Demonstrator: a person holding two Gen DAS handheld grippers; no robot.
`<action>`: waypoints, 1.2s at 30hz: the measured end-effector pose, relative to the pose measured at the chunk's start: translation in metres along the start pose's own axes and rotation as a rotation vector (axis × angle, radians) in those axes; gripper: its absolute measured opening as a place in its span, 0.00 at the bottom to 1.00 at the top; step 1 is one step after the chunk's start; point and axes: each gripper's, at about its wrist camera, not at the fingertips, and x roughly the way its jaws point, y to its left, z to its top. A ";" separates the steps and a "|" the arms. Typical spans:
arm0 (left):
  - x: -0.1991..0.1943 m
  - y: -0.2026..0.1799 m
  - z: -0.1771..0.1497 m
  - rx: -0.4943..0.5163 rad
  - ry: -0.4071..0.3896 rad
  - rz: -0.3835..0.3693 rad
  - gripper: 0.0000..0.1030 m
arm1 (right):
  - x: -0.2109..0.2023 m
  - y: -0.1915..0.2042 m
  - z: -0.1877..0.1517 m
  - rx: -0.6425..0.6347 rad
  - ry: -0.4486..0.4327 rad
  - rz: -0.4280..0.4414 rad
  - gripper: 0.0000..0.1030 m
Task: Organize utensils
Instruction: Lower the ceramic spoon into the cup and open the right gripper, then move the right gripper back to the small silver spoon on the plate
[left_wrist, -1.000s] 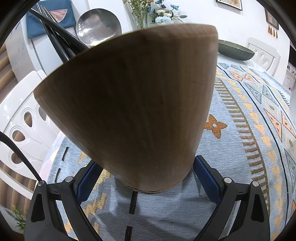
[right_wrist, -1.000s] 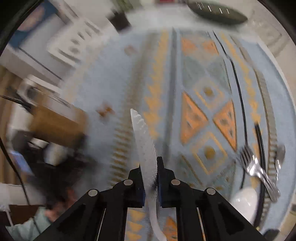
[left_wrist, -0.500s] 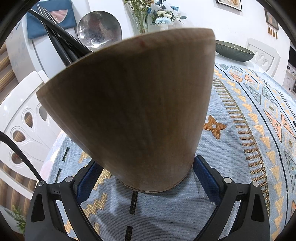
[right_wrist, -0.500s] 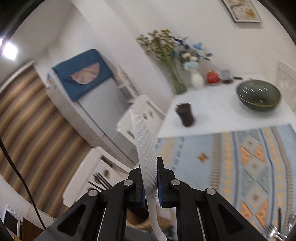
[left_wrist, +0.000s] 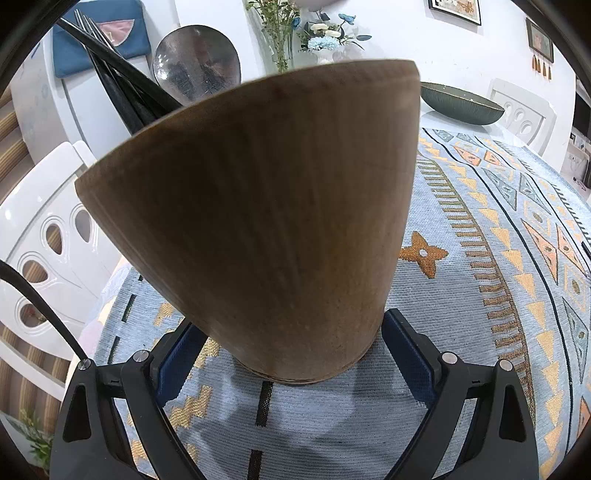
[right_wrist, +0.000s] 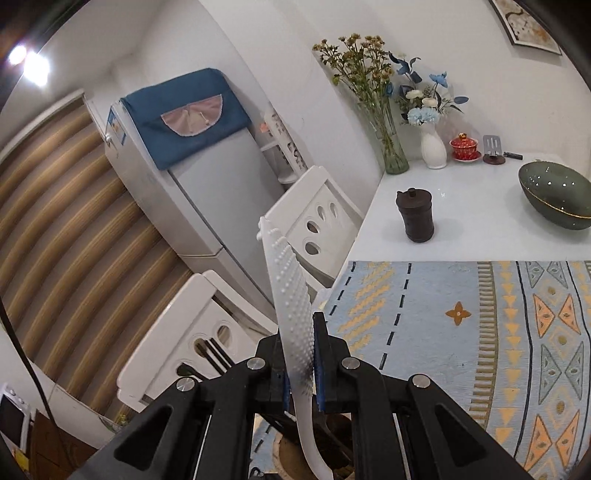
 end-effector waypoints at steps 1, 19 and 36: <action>0.000 0.000 0.000 0.000 -0.001 -0.001 0.91 | 0.004 0.002 -0.003 -0.016 -0.002 -0.017 0.09; -0.003 0.000 0.000 0.000 -0.004 0.001 0.92 | -0.009 -0.015 -0.002 0.037 0.055 0.005 0.45; 0.003 -0.008 0.002 0.009 0.005 0.013 0.93 | -0.187 -0.146 -0.035 0.248 -0.080 -0.249 0.48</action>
